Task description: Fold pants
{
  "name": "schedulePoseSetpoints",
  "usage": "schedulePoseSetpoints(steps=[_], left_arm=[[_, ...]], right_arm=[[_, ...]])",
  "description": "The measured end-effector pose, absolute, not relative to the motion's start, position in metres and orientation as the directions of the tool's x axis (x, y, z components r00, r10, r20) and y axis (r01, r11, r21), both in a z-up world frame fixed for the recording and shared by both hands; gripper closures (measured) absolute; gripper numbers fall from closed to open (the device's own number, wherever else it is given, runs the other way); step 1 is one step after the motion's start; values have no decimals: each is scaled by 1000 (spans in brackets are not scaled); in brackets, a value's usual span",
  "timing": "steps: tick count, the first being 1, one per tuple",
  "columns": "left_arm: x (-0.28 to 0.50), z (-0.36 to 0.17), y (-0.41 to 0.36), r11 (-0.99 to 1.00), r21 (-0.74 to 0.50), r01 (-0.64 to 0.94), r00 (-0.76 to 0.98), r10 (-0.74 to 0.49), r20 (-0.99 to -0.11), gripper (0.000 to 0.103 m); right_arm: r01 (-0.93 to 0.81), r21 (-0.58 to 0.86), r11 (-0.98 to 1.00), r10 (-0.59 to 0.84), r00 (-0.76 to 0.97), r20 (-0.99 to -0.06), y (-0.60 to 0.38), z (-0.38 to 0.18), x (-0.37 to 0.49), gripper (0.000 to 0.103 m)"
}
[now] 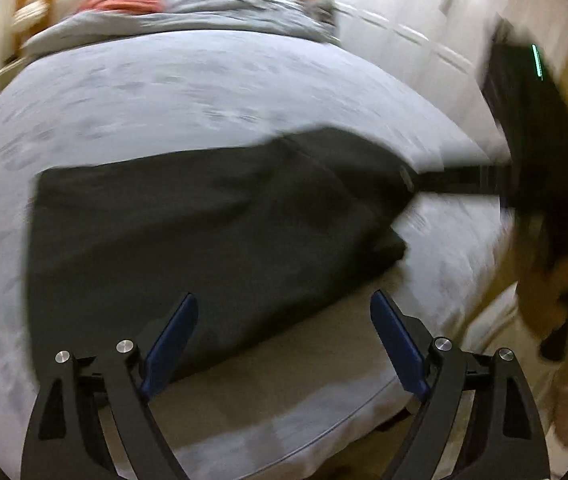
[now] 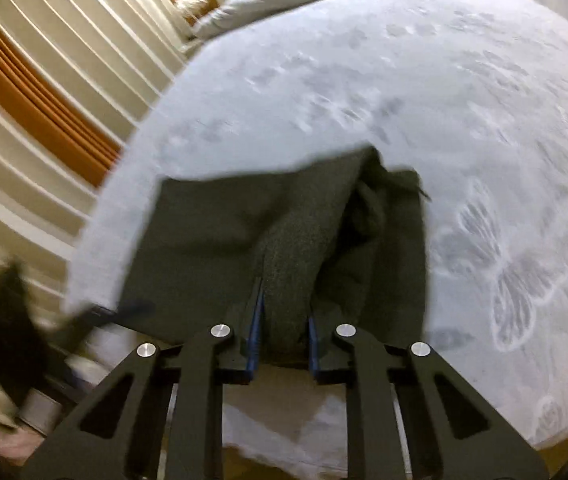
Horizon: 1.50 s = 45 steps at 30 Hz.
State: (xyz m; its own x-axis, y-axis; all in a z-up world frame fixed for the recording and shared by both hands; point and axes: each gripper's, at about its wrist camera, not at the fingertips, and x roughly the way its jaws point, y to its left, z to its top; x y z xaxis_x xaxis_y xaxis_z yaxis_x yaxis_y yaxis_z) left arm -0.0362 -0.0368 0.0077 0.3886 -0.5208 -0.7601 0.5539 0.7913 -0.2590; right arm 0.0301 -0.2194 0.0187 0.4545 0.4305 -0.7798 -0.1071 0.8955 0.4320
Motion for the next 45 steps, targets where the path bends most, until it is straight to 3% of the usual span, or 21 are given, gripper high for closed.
schedulePoseSetpoints(steps=[5, 7, 9, 10, 12, 16, 19, 20, 21, 22, 26, 28, 30, 32, 33, 35, 36, 38, 39, 42, 45], left_arm=[[-26, -4, -72, 816, -152, 558, 463, -458, -759, 20], [-14, -13, -75, 838, -161, 521, 467, -438, -768, 63], [1, -13, -71, 846, -211, 489, 454, -454, -767, 87], [8, -9, -68, 844, -262, 469, 445, -482, -755, 93], [13, 5, -59, 835, -328, 443, 461, -525, -715, 94], [11, 36, -24, 813, -420, 403, 532, -581, -616, 95], [9, 51, 9, 793, -493, 358, 578, -603, -550, 95], [8, 56, 19, 786, -511, 347, 597, -606, -527, 95], [8, 61, 26, 782, -518, 345, 613, -606, -507, 95], [8, 66, 30, 783, -517, 345, 624, -603, -497, 95], [5, 72, 41, 783, -526, 333, 646, -595, -477, 95], [5, 69, 38, 796, -505, 334, 643, -584, -495, 95], [5, 63, 32, 799, -496, 340, 622, -587, -518, 95], [6, 56, 23, 797, -496, 344, 593, -594, -543, 95], [5, 54, 15, 801, -482, 355, 584, -592, -555, 95], [0, 53, -2, 812, -434, 389, 589, -582, -561, 95], [-3, 52, -13, 817, -402, 413, 589, -577, -566, 95], [-7, 41, -43, 813, -341, 471, 541, -572, -616, 82], [-8, 31, -56, 807, -333, 488, 495, -570, -656, 66], [-5, 4, -72, 799, -349, 490, 352, -548, -759, 63], [0, 14, -42, 770, -470, 432, 337, -621, -707, 58]], right_arm=[[-166, 483, 860, 507, 397, -765, -203, 31, 53, 86], [-180, 475, 862, 505, 395, -767, -202, 31, 55, 83], [-166, 481, 861, 504, 411, -760, -215, 29, 56, 75], [-146, 482, 864, 494, 427, -757, -223, 29, 53, 67], [-78, 441, 894, 420, 488, -765, -252, 29, 41, 44], [31, 272, 962, 232, 434, -871, -271, -4, 35, 44], [12, 303, 953, 281, 336, -899, -257, -37, 37, 44], [-4, 302, 953, 287, 326, -901, -251, -43, 38, 54], [-36, 273, 961, 268, 340, -901, -241, -45, 37, 78], [-76, 233, 970, 245, 359, -901, -233, -40, 37, 86], [-106, 252, 962, 271, 489, -829, -241, 11, 21, 91], [-48, 186, 981, 187, 468, -864, -253, -1, 22, 91], [-9, 17, 1000, 19, 350, -937, -255, -42, 30, 88], [-12, -40, 999, -32, 387, -921, -249, -36, 28, 83], [-14, -39, 999, -29, 417, -908, -248, -27, 26, 65], [56, 48, 997, 14, 488, -873, -265, -8, 20, 44], [82, 80, 993, 26, 512, -859, -273, -1, 17, 45], [100, 163, 981, 79, 563, -823, -288, 13, 13, 44], [96, 212, 972, 121, 569, -813, -294, 15, 14, 44], [87, 387, 918, 284, 535, -796, -298, 7, 27, 44], [61, 461, 886, 379, 479, -792, -281, -7, 32, 41]])
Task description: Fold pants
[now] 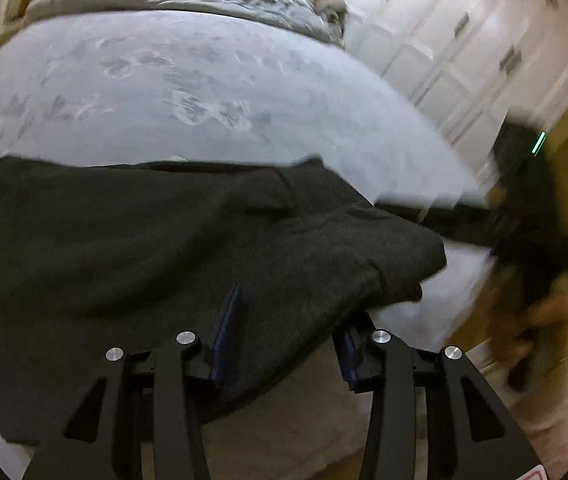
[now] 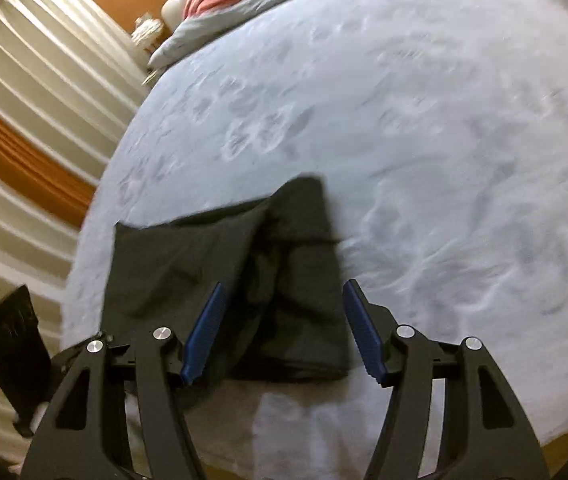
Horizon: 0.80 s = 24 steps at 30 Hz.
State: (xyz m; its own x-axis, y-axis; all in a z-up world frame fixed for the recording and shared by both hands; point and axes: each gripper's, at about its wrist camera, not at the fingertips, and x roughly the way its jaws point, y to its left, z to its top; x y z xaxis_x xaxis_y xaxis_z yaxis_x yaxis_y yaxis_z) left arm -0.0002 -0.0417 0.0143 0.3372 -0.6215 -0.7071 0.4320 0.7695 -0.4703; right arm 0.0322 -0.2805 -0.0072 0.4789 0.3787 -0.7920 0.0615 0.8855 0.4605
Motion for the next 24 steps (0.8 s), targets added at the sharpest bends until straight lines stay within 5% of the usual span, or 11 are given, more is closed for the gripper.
schedulePoseSetpoints(steps=[2, 4, 6, 9, 17, 20, 24], left_arm=[[4, 24, -12, 719, -579, 385, 331, -693, -641, 43], [5, 37, 21, 645, -671, 367, 357, -763, -539, 16], [-2, 47, 31, 632, -667, 395, 372, -773, -513, 12], [-9, 44, 35, 721, -568, 397, 396, -693, -602, 12], [-22, 43, 84, 809, -503, 304, 513, -584, -629, 12], [-24, 41, 102, 824, -505, 257, 539, -555, -633, 12], [-22, 36, 110, 845, -486, 223, 544, -522, -657, 12]], right_arm=[[43, 488, 872, 425, 431, -796, -271, -14, 38, 39], [39, 509, 860, 453, 401, -796, -262, -21, 44, 39], [31, 525, 851, 477, 375, -795, -255, -28, 54, 39], [49, 583, 811, 528, 366, -766, -256, -32, 54, 39], [161, 768, 620, 697, 336, -634, -279, -41, 41, 37], [167, 851, 498, 761, 387, -521, -296, -39, 31, 16], [151, 816, 558, 753, 320, -574, -272, -47, 38, 16]])
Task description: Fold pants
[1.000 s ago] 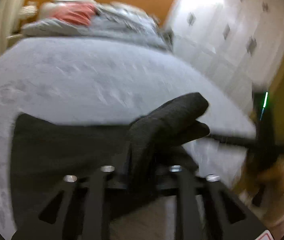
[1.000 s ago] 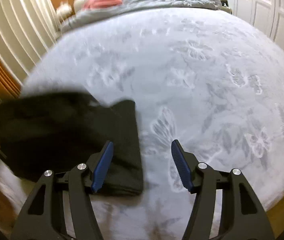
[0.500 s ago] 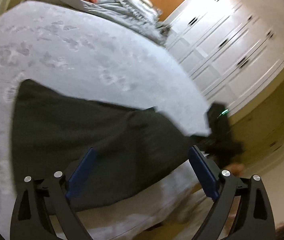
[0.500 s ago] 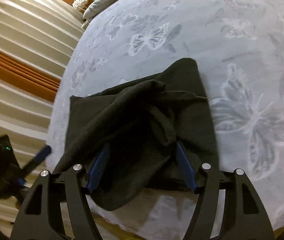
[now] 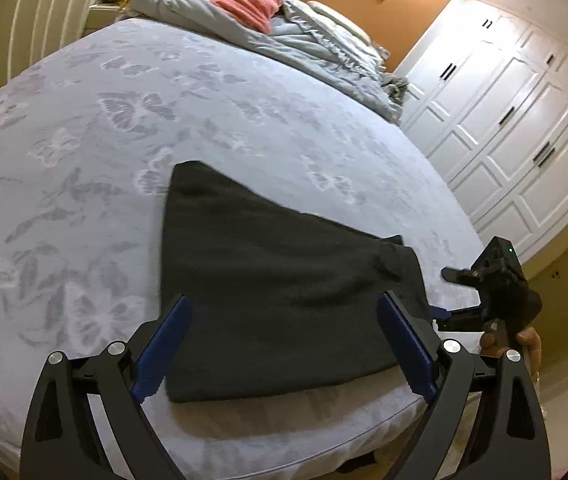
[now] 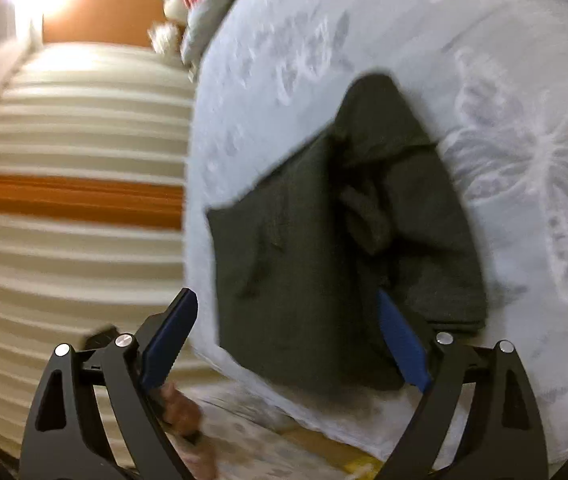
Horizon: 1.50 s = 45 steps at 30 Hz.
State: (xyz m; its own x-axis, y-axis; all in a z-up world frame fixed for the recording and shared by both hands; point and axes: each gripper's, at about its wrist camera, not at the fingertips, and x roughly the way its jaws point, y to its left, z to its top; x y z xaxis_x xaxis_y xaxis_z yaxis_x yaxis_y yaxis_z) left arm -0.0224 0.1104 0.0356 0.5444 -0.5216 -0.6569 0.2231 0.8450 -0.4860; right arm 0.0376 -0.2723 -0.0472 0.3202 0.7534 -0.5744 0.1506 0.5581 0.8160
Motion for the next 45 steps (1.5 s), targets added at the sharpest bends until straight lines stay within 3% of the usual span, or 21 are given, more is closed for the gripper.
schedulePoseSetpoints(steps=[2, 4, 5, 8, 13, 17, 19, 21, 23, 24, 27, 29, 30, 31, 32, 34, 38, 39, 41, 43, 45], left_arm=[[-21, 34, 113, 847, -490, 206, 547, -515, -660, 12], [-20, 37, 118, 849, -492, 190, 561, -506, -655, 12], [-21, 38, 119, 849, -495, 183, 571, -502, -650, 12], [-21, 47, 128, 849, -503, 162, 619, -485, -618, 12], [-15, 50, 128, 879, -458, 134, 660, -424, -620, 12], [-3, 28, 112, 928, -363, 87, 610, -338, -717, 12], [2, 14, 107, 939, -338, 61, 571, -311, -759, 12], [7, -2, 106, 935, -354, 25, 519, -315, -795, 12], [12, -20, 110, 907, -420, -19, 449, -368, -814, 12], [16, -29, 111, 884, -465, -39, 407, -411, -816, 12], [20, -37, 111, 858, -511, -61, 392, -450, -803, 12], [23, -38, 109, 830, -556, -29, 384, -505, -773, 22], [24, -40, 107, 817, -576, -17, 369, -530, -763, 60], [25, -41, 105, 819, -574, -10, 354, -534, -768, 81], [26, -37, 107, 818, -575, -1, 361, -536, -763, 91], [22, -17, 117, 792, -609, 29, 401, -568, -719, 96], [-12, 26, 146, 812, -574, 111, 484, -548, -682, 96], [-16, 22, 149, 827, -552, 108, 475, -531, -702, 93], [-20, 5, 154, 852, -523, 30, 458, -477, -750, 80], [-21, -8, 151, 842, -539, -2, 421, -488, -765, 47], [-18, -11, 143, 846, -534, 14, 398, -494, -773, 32]], right_arm=[[118, 767, 630, 712, 305, -632, -254, -47, 41, 17], [82, 689, 720, 636, 321, -702, -239, -41, 44, 52], [53, 620, 783, 575, 318, -754, -229, -37, 47, 84], [-97, 509, 855, 503, 395, -769, -201, 13, 47, 91], [-266, 299, 917, 399, 566, -721, -183, 101, 32, 90], [-104, 98, 990, 131, 387, -913, -209, 6, 55, 71], [0, 187, 982, 173, 383, -907, -239, -21, 46, 62], [53, 267, 962, 224, 402, -888, -252, -7, 39, 47], [20, 255, 967, 215, 480, -850, -252, 8, 32, 17], [21, 218, 976, 178, 501, -847, -251, 10, 31, 12], [43, 213, 976, 176, 418, -891, -248, -15, 40, 13], [66, 259, 964, 222, 346, -912, -249, -32, 48, 16], [66, 294, 953, 257, 333, -907, -247, -42, 49, 35], [55, 320, 946, 285, 336, -898, -242, -45, 48, 43], [21, 315, 949, 288, 347, -892, -234, -40, 47, 68], [-15, 353, 935, 329, 403, -854, -228, -17, 39, 74], [-81, 442, 894, 424, 473, -772, -227, 20, 10, 72], [-73, 442, 894, 422, 466, -778, -227, 18, 6, 65], [-40, 364, 930, 347, 417, -840, -226, -7, 2, 49], [25, 282, 959, 252, 382, -889, -230, -33, 0, 38], [105, 385, 917, 318, 390, -864, -243, -42, -3, 29]])
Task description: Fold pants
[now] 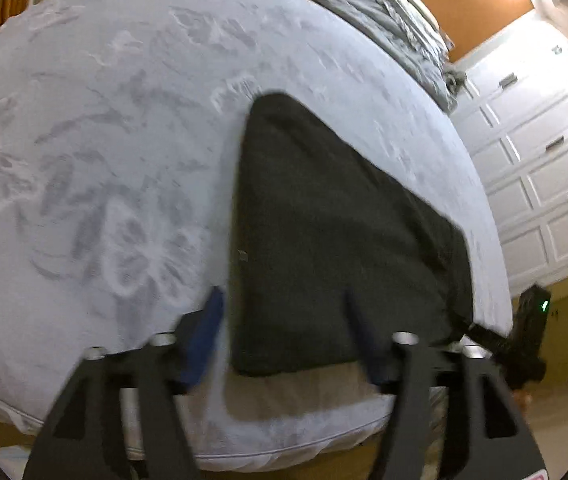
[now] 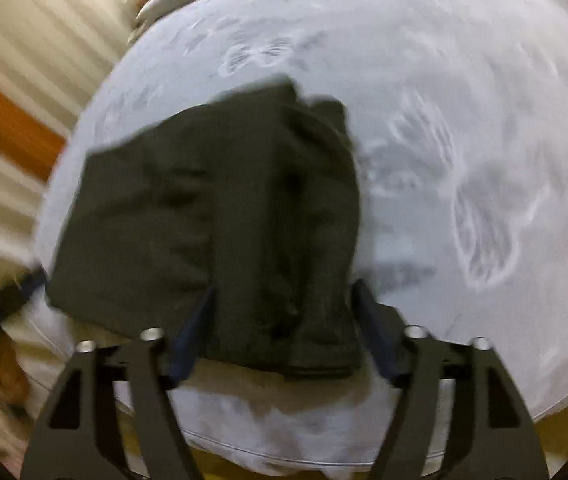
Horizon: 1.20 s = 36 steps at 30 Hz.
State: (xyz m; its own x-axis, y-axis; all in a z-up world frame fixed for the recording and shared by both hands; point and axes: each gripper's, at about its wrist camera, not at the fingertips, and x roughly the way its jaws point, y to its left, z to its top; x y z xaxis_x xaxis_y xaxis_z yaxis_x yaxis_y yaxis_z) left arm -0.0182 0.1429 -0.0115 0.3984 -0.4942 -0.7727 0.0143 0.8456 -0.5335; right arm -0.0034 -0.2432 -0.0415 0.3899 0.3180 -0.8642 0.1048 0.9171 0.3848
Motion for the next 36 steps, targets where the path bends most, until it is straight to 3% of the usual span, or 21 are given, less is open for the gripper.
schedulePoseSetpoints(steps=[2, 5, 9, 11, 12, 13, 14, 15, 16, 19, 24, 26, 27, 30, 32, 33, 36], left_arm=[[-16, -16, 136, 844, -537, 2, 402, -492, -772, 20], [-9, -30, 127, 795, -607, -20, 343, -565, -751, 19], [3, -40, 113, 798, -602, -41, 332, -557, -761, 20], [7, -37, 107, 796, -605, -25, 330, -565, -756, 40], [7, -36, 105, 802, -597, -24, 327, -558, -763, 59], [7, -36, 103, 803, -595, -19, 325, -558, -764, 72], [6, -34, 104, 790, -612, -18, 331, -573, -750, 79], [6, -30, 106, 779, -627, -19, 342, -584, -736, 85], [2, -23, 110, 763, -646, -16, 361, -598, -716, 87], [-25, 0, 122, 710, -704, -2, 384, -649, -657, 88], [-72, -7, 129, 745, -666, -34, 344, -617, -708, 87], [-78, -28, 127, 789, -610, -80, 319, -559, -765, 78], [-79, -36, 128, 797, -595, -104, 324, -539, -778, 63], [-79, -45, 132, 743, -650, -160, 361, -569, -739, 60], [-75, -38, 127, 762, -634, -130, 361, -559, -747, 71], [-75, -31, 123, 781, -617, -103, 364, -547, -754, 88], [-77, 4, 111, 808, -589, -6, 414, -535, -737, 90]], right_arm=[[96, 426, 900, 355, 405, -842, -247, -36, -3, 20], [82, 432, 898, 365, 409, -837, -239, -38, 0, 18], [75, 386, 919, 329, 392, -859, -218, -50, 9, 15], [79, 387, 919, 324, 406, -854, -219, -52, 11, 16], [75, 384, 920, 321, 417, -850, -217, -52, 12, 32], [68, 373, 925, 311, 427, -849, -215, -48, 13, 43], [55, 393, 918, 334, 427, -840, -218, -46, 9, 62], [53, 428, 902, 367, 427, -826, -223, -45, 5, 70], [53, 451, 891, 385, 438, -813, -225, -40, 2, 71], [27, 468, 883, 403, 464, -789, -225, -20, -12, 72], [-10, 493, 870, 450, 428, -784, -216, -14, -63, 72], [21, 476, 879, 431, 391, -813, -215, -37, -73, 70], [44, 496, 867, 443, 388, -809, -218, -48, -74, 67], [90, 573, 814, 497, 401, -769, -227, -56, -70, 63], [89, 571, 816, 496, 398, -771, -226, -56, -67, 64], [78, 556, 827, 485, 401, -778, -224, -54, -66, 68], [21, 490, 871, 431, 445, -785, -215, -31, -73, 73]])
